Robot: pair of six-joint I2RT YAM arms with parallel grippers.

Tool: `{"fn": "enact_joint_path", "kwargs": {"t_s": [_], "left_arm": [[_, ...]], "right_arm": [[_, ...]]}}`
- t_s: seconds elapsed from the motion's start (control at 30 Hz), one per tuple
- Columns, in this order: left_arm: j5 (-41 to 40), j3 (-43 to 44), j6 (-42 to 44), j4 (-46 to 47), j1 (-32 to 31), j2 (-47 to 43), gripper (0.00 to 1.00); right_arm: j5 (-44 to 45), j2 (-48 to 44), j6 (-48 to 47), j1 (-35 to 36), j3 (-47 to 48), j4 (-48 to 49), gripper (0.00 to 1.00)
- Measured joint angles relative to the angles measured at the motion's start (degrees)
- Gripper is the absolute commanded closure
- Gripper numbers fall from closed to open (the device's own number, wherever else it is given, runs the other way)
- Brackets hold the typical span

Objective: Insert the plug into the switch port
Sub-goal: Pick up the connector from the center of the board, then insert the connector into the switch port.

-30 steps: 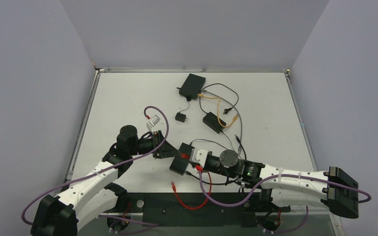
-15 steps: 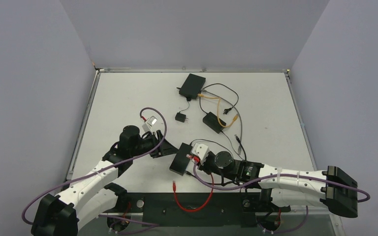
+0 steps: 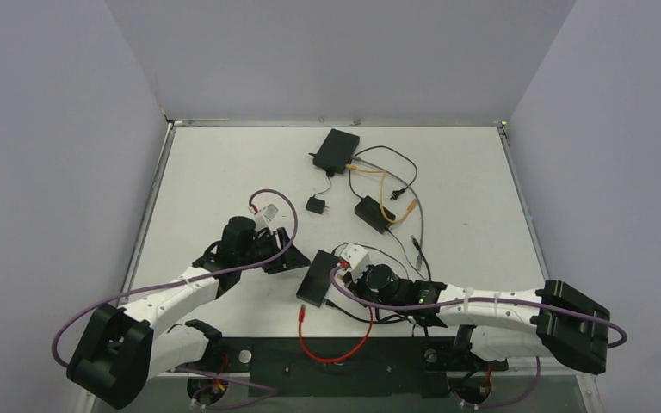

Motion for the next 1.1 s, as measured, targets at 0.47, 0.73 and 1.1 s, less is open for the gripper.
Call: {"fn": "enact_joint_path", "kwargs": {"t_s": [0.47,0.73,1.1], "left_arm": [[-1.73,1.53,1.18,5.35,0.26,11.54,0.57],[-1.73,3.30,2.25,6.93,0.26,15.02,0.57],[-1.62,4.39,3.50,7.13,0.26,18.43,0.57]], "right_arm": [[1.68,6.69,4.70,-0.35,-3.56,7.30,1.00],[1.64,10.78,4.63,-0.35,-3.63,10.58,1.00],[1.18,12.31,3.41,-0.35,-3.61,12.92,1.00]]}}
